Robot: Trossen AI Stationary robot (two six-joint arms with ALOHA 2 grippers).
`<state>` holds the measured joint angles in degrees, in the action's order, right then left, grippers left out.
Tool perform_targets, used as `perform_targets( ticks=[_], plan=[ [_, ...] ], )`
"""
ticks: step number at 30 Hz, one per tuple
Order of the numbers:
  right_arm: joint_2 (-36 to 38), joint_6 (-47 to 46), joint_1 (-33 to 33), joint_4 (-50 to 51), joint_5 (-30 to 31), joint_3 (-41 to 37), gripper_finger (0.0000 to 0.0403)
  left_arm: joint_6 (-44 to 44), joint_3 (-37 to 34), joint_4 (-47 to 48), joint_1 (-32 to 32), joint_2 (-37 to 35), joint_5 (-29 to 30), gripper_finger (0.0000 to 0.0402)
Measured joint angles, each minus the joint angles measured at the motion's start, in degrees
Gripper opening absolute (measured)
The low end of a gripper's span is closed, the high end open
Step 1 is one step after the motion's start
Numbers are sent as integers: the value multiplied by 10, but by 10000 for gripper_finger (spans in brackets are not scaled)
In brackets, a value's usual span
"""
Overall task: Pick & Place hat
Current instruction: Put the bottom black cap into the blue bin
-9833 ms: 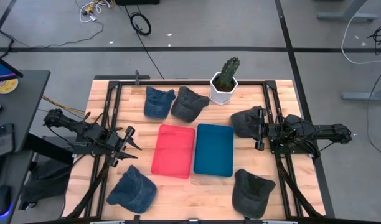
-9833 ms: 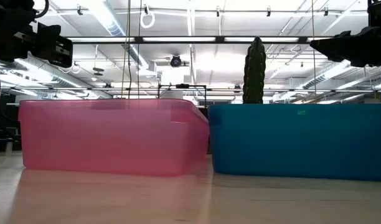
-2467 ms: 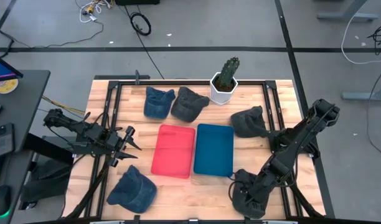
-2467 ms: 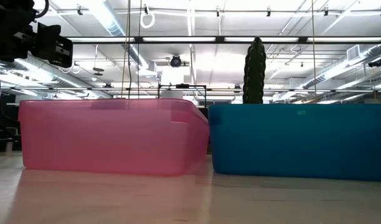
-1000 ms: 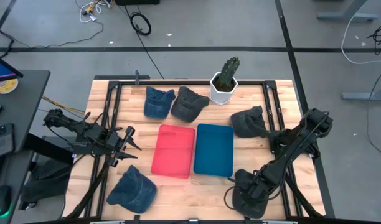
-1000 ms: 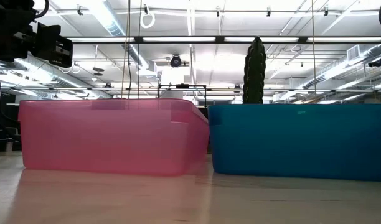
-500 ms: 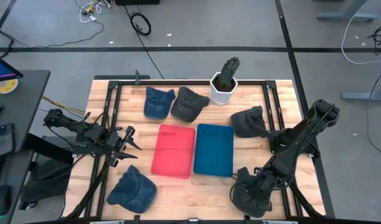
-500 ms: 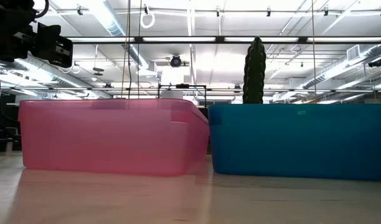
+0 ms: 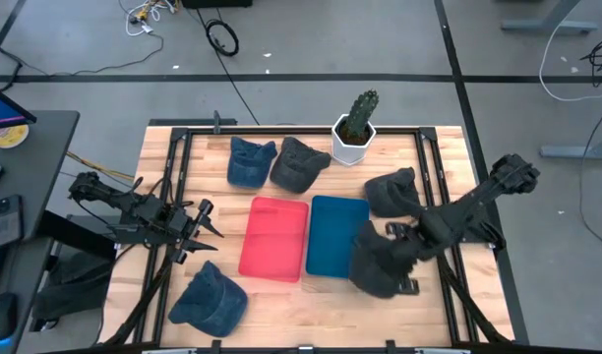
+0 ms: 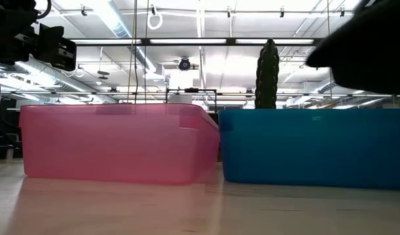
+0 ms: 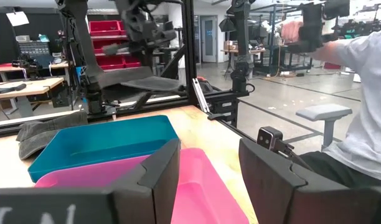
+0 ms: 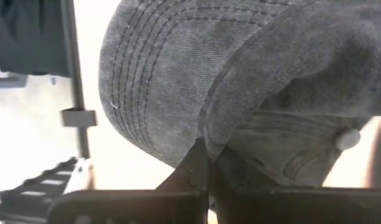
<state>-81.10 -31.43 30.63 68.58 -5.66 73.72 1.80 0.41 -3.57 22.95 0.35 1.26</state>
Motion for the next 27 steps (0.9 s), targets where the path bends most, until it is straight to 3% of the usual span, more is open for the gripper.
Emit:
perform_targets(
  ticks=[7,14,27],
  plan=[
    [-18,163,-107,-3,7,3,0,0,0,0,0,0,0,170],
    [-55,274,-169,-27,-1,5,0,0,0,0,0,0,0,170],
    [-153,334,-208,-29,-20,61,0,0,0,0,0,0,0,170]
  ],
)
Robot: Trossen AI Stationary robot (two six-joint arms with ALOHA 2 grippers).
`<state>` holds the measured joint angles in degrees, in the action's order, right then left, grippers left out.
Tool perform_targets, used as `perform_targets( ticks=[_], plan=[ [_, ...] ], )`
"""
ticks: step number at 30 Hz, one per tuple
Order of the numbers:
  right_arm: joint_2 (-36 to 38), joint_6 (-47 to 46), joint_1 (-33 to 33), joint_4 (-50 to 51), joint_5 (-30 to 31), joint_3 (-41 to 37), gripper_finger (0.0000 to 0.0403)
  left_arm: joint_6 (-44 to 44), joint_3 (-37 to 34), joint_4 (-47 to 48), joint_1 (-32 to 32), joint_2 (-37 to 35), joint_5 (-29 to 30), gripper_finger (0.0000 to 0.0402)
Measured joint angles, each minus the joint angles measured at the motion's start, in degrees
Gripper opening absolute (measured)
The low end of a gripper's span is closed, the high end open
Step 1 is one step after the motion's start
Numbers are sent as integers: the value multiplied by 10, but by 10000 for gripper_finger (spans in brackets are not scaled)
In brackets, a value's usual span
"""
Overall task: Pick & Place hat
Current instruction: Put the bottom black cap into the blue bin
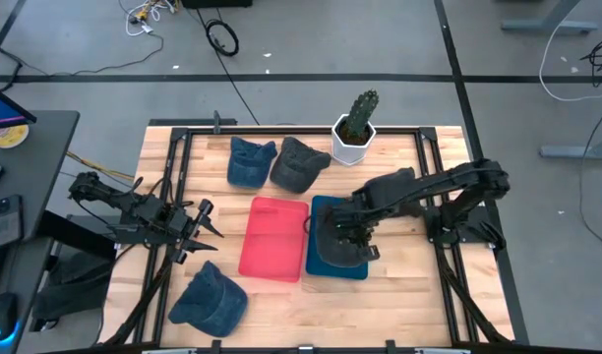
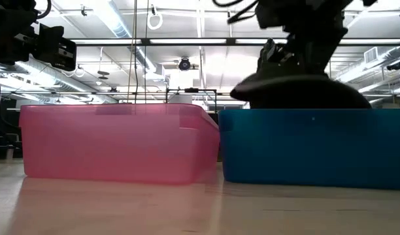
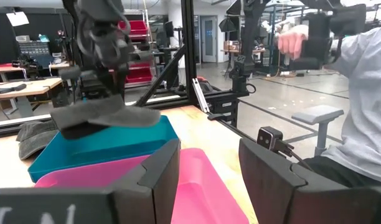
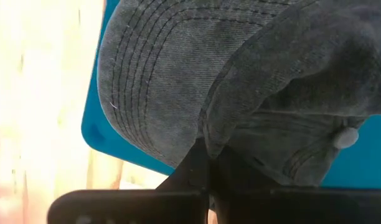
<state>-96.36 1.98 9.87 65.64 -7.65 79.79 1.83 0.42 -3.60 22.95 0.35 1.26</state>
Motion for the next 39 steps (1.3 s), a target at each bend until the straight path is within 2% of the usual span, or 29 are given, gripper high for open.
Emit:
perform_targets(
  ticks=[14,24,39],
  plan=[
    [-74,0,0,-29,-46,0,0,0,0,0,0,0,0,170],
    [-75,-26,0,-31,-84,0,6,0,0,0,0,0,0,170],
    [-74,-30,-1,-65,-84,-4,16,0,0,0,0,0,0,170]
  ],
)
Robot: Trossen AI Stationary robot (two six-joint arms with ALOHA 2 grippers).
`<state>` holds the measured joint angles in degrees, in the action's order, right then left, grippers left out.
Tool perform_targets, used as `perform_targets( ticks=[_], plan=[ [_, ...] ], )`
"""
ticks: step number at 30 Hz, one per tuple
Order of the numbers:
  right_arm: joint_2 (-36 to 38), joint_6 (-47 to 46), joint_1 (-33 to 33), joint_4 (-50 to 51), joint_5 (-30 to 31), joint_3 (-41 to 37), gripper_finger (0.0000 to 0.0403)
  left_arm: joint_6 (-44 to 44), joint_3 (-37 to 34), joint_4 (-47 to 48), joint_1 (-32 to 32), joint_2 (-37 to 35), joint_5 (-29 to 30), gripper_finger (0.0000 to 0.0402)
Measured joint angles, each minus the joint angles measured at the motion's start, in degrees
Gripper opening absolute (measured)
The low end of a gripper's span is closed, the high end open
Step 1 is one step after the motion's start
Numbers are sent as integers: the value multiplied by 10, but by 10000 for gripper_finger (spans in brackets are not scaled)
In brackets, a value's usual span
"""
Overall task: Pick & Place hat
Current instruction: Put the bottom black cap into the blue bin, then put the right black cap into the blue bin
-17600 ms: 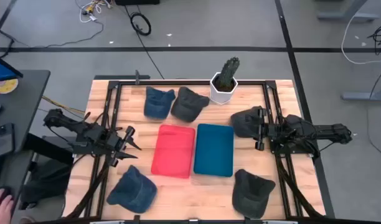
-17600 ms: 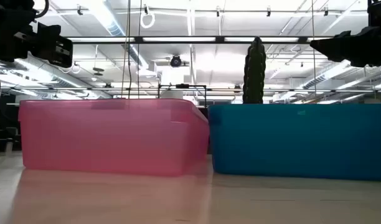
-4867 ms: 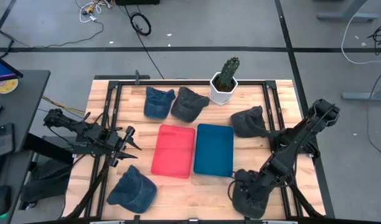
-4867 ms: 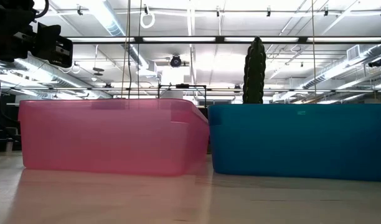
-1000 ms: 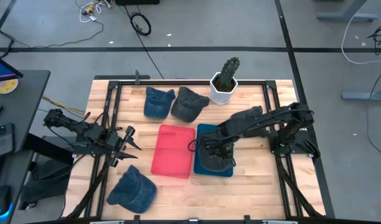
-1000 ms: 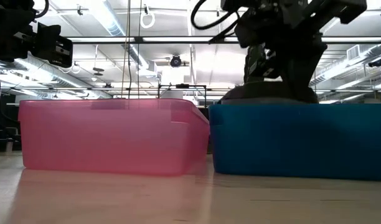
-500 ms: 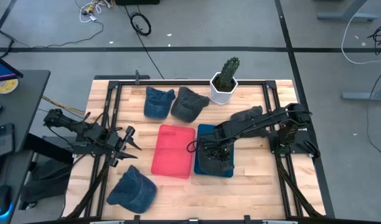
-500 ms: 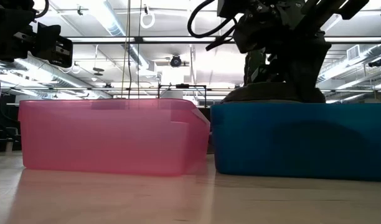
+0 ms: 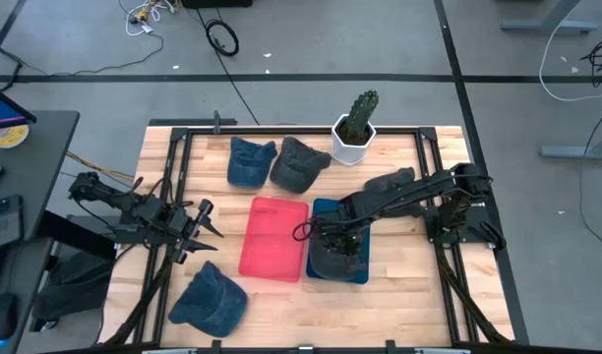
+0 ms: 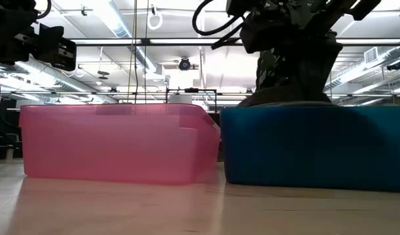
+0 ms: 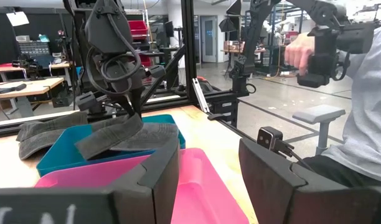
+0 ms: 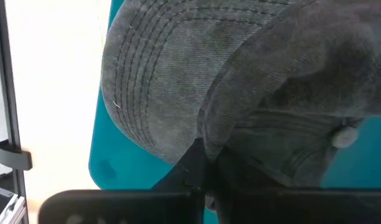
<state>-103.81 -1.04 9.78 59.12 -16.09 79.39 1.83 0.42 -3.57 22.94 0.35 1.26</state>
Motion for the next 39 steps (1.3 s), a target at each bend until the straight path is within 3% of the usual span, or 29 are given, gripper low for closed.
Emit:
perform_targets(
  ticks=[10,24,39],
  plan=[
    [0,-2,-3,35,46,-12,18,0,0,0,0,0,0,170],
    [0,-17,-10,27,24,-12,24,0,0,0,0,0,0,170],
    [2,-71,-19,90,21,-2,155,0,0,0,0,0,0,170]
  ],
)
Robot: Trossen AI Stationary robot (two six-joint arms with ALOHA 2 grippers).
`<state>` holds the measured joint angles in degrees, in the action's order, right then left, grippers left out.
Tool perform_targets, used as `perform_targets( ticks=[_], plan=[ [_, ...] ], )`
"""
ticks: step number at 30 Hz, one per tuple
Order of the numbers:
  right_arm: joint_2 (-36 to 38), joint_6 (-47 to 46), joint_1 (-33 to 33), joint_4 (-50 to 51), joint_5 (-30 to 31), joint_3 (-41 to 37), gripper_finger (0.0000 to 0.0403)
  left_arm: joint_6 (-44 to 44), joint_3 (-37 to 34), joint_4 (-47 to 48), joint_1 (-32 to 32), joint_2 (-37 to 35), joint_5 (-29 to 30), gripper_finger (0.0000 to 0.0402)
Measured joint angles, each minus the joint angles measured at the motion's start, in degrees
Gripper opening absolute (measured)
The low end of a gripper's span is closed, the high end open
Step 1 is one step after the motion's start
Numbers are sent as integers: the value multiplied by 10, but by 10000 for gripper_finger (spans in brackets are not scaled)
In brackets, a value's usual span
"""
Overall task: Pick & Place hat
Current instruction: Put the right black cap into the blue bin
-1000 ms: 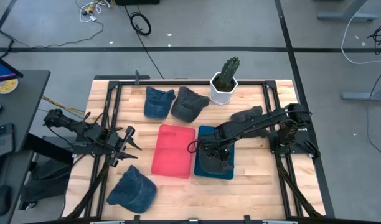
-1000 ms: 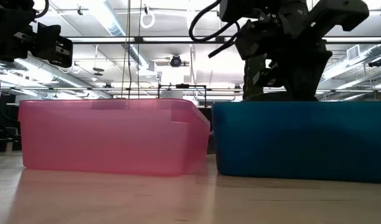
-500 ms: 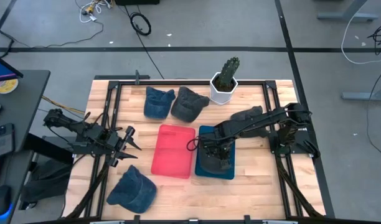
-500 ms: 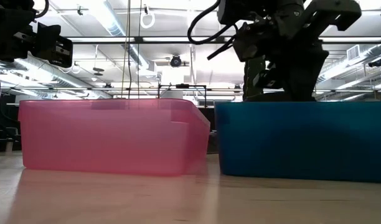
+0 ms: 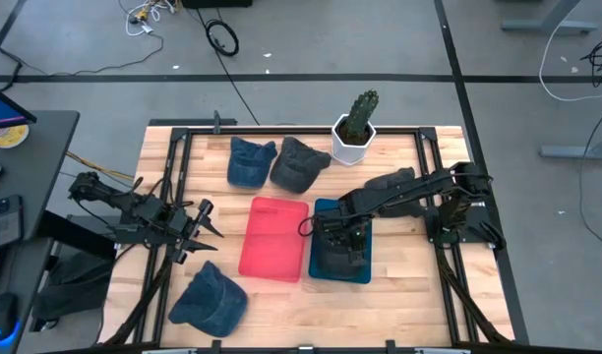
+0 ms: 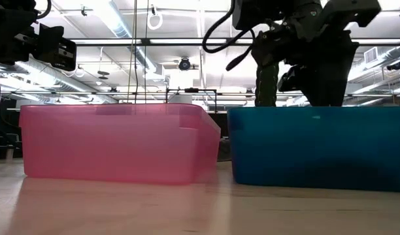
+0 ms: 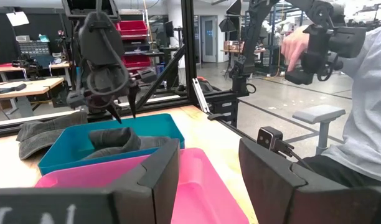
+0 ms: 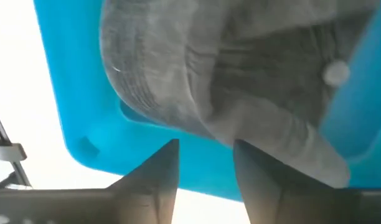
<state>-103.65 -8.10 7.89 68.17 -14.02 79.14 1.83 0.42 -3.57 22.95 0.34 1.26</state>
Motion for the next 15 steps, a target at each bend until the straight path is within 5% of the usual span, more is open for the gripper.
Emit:
perform_targets(
  ticks=[11,15],
  plan=[
    [0,-49,-15,54,0,6,182,0,0,0,0,0,0,170],
    [0,-139,-31,60,4,6,182,0,0,0,0,0,0,170]
  ],
)
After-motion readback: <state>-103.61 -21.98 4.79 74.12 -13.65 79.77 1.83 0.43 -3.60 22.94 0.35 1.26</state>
